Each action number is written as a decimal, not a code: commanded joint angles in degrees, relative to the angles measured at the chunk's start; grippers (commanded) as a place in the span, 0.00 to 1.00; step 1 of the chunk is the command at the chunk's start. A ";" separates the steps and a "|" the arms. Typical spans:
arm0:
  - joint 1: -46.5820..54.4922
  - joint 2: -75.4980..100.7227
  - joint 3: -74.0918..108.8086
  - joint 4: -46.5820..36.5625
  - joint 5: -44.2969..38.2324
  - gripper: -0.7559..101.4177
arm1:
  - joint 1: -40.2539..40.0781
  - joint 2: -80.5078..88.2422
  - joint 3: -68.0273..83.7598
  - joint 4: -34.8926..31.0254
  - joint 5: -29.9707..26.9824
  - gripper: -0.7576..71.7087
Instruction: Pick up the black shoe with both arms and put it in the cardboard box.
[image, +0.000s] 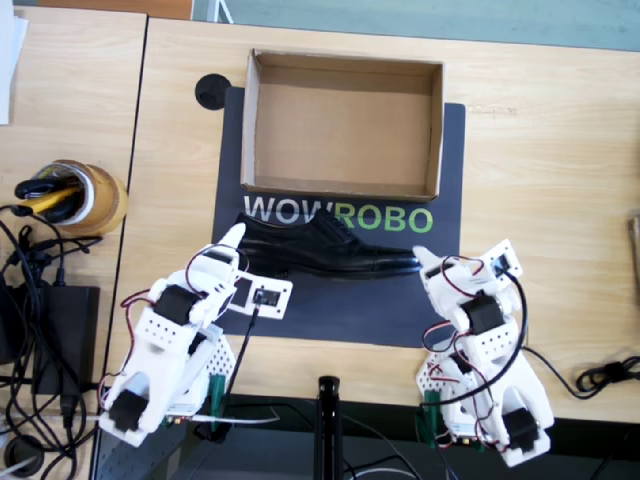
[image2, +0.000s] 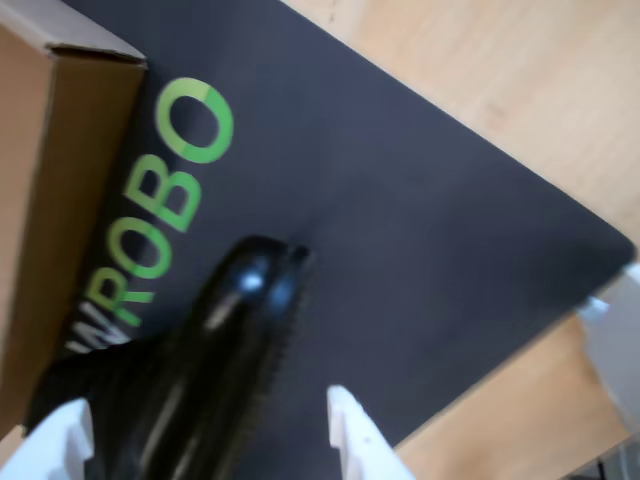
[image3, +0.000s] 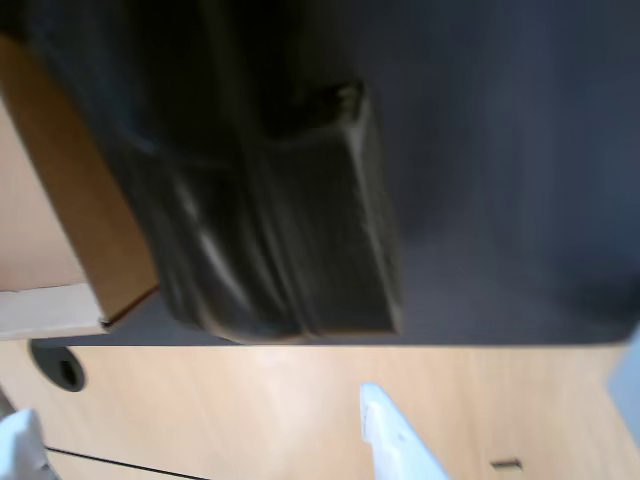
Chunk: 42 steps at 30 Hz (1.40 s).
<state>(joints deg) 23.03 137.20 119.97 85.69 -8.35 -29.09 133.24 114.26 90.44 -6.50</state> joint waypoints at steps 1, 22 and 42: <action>1.85 -0.26 1.85 -1.85 -2.90 0.52 | -1.05 -0.26 0.26 -1.49 0.26 0.52; 13.71 -0.18 9.93 -4.31 -19.07 0.62 | -1.49 -5.98 2.20 -6.24 -1.41 0.55; 11.34 -5.01 9.67 -4.48 -16.35 0.63 | -2.02 -6.06 1.14 -5.45 -0.79 0.56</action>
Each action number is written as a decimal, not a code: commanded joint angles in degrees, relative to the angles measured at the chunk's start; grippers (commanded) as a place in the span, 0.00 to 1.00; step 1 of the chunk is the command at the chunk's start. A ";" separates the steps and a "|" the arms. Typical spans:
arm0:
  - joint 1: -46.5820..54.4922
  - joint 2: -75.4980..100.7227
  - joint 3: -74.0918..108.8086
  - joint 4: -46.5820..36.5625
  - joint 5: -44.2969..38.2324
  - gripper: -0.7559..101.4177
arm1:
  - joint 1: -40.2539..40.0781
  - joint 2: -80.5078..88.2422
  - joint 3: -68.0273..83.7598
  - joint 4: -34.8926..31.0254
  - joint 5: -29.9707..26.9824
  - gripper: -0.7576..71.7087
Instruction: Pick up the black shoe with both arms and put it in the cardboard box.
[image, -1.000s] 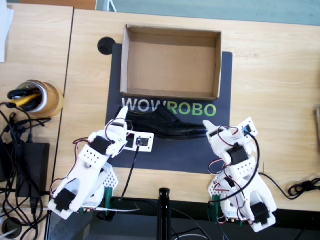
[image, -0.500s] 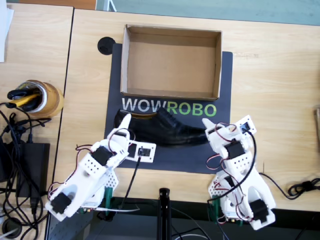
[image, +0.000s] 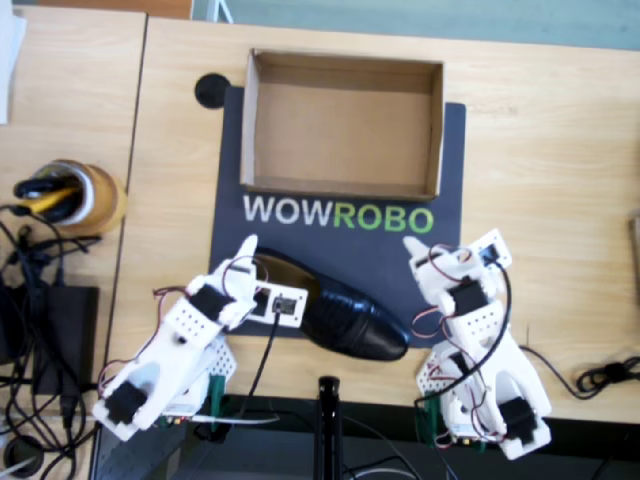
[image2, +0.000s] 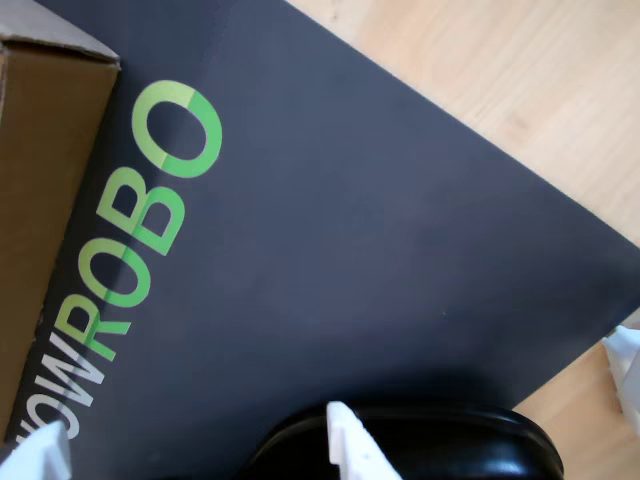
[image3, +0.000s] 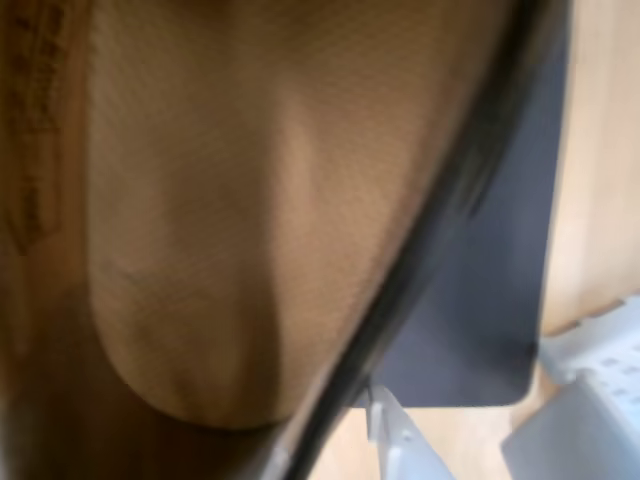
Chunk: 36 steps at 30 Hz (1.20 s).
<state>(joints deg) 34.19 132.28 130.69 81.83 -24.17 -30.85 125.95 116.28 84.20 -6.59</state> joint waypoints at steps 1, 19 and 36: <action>0.26 -0.53 -1.58 -0.62 -0.53 0.63 | -0.26 1.23 -0.88 0.88 -0.70 0.56; -2.64 -8.96 -3.69 -5.63 2.37 0.64 | -3.69 0.70 3.96 0.18 -2.64 0.56; -9.67 -17.23 -7.73 -9.84 -2.20 0.38 | -3.69 0.18 3.34 0.18 -3.34 0.56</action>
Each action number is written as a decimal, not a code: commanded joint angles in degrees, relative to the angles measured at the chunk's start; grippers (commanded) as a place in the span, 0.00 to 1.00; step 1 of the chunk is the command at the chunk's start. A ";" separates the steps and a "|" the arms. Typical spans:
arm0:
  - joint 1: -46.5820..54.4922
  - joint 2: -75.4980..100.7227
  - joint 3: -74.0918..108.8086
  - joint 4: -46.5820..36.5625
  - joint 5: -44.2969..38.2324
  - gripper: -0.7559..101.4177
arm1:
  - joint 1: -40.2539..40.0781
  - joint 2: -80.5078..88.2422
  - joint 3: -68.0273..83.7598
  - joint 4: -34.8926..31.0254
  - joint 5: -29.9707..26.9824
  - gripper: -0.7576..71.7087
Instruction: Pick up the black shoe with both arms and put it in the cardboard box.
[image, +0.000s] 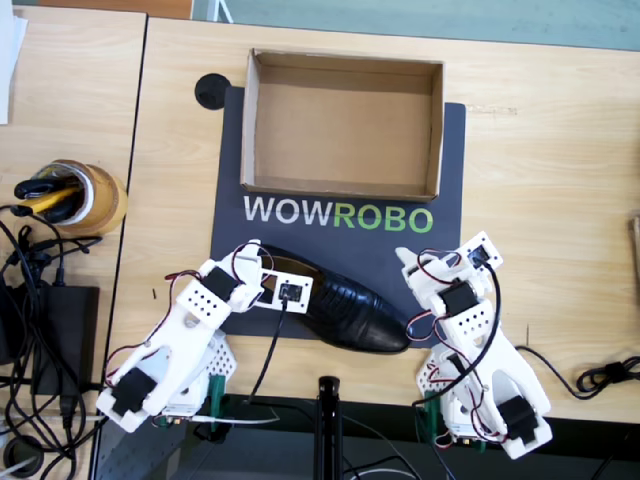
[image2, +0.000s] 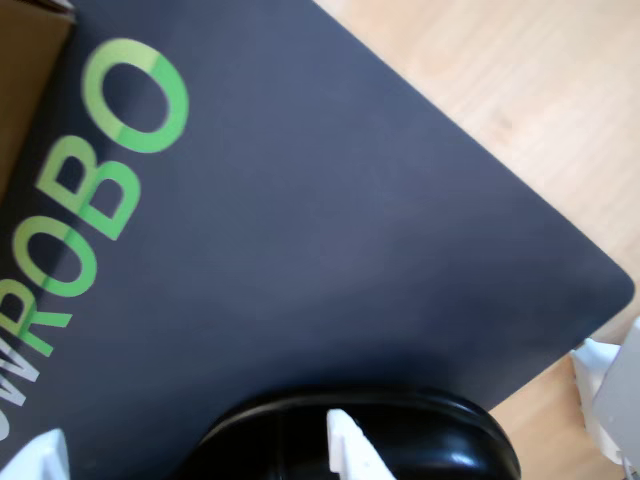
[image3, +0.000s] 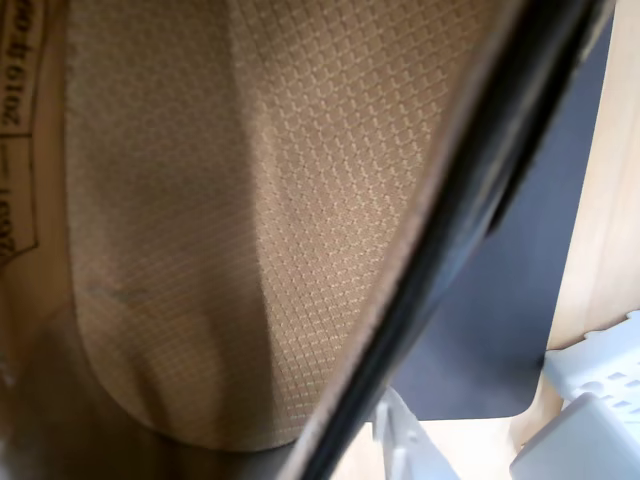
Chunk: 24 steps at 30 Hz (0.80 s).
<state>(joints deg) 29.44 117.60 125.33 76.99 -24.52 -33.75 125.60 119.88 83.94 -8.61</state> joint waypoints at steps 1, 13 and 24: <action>-5.98 -2.99 -2.72 -5.54 -1.85 0.38 | -0.79 0.53 -0.44 0.44 -1.32 0.56; -20.13 -4.39 -5.45 -14.85 0.70 0.40 | -0.70 0.97 -0.70 0.88 -1.93 0.56; -25.22 -4.04 -5.36 -18.28 2.02 0.43 | -1.14 0.35 0.09 -0.62 -1.67 0.57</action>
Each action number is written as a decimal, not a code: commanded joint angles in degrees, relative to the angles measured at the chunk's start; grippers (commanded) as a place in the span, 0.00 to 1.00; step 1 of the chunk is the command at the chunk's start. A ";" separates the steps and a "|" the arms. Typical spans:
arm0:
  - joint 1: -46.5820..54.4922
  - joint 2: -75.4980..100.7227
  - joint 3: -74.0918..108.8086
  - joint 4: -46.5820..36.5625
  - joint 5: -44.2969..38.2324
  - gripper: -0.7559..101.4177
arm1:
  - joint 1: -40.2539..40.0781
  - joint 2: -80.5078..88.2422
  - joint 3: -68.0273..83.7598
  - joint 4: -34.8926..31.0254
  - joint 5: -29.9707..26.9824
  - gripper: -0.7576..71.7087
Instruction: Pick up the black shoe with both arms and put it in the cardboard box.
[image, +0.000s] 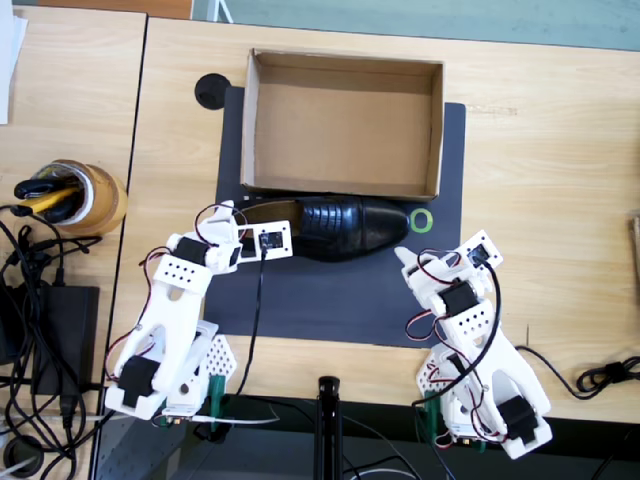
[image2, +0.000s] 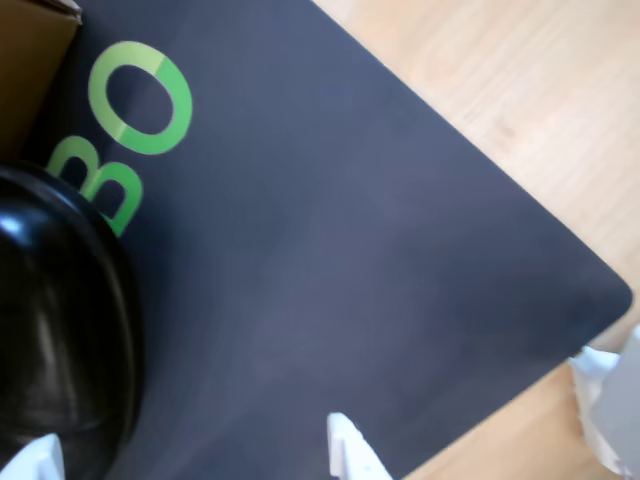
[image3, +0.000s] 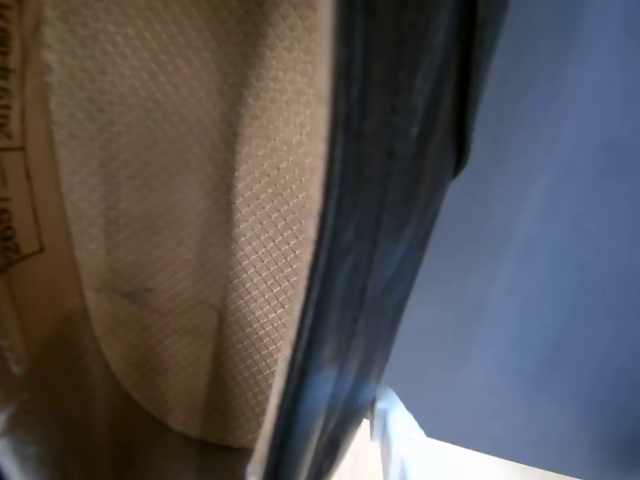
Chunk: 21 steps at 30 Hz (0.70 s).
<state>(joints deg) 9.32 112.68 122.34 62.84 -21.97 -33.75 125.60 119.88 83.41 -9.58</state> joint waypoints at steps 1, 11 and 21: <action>-4.48 0.88 -1.85 -3.96 -0.44 0.43 | -1.14 0.26 0.26 -0.26 -0.70 0.58; 6.59 10.63 2.46 -1.76 -0.35 0.30 | -1.05 0.18 0.00 -0.88 -0.88 0.58; 14.24 21.97 2.46 4.39 -0.70 0.14 | -1.05 -0.09 1.14 -2.29 -0.70 0.58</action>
<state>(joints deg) 19.60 130.78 124.54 66.71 -21.62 -33.75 124.89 121.20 81.30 -9.58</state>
